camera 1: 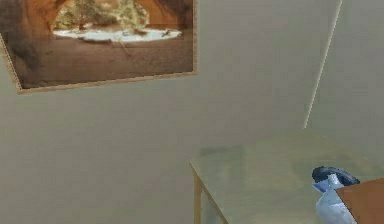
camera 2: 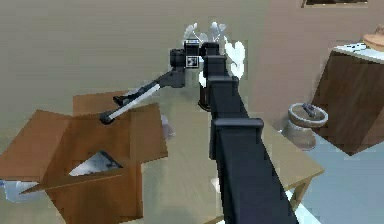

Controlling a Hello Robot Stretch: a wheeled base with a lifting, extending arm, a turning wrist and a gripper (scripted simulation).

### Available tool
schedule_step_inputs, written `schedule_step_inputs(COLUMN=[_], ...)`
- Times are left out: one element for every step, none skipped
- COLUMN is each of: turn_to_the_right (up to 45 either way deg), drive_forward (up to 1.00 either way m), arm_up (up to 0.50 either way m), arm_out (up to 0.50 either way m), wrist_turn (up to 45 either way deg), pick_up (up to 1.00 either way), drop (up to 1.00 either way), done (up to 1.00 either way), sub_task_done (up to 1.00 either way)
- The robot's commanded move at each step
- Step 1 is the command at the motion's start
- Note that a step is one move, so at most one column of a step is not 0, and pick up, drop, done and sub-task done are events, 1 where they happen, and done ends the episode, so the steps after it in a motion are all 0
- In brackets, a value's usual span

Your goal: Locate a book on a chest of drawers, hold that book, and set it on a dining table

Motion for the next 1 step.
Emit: schedule_step_inputs(turn_to_the_right=[0.0], drive_forward=[0.0], arm_up=[0.0], arm_out=[0.0], wrist_turn=[0.0], pick_up=[0.0], drop=[0.0], done=[1.0], sub_task_done=[0.0])
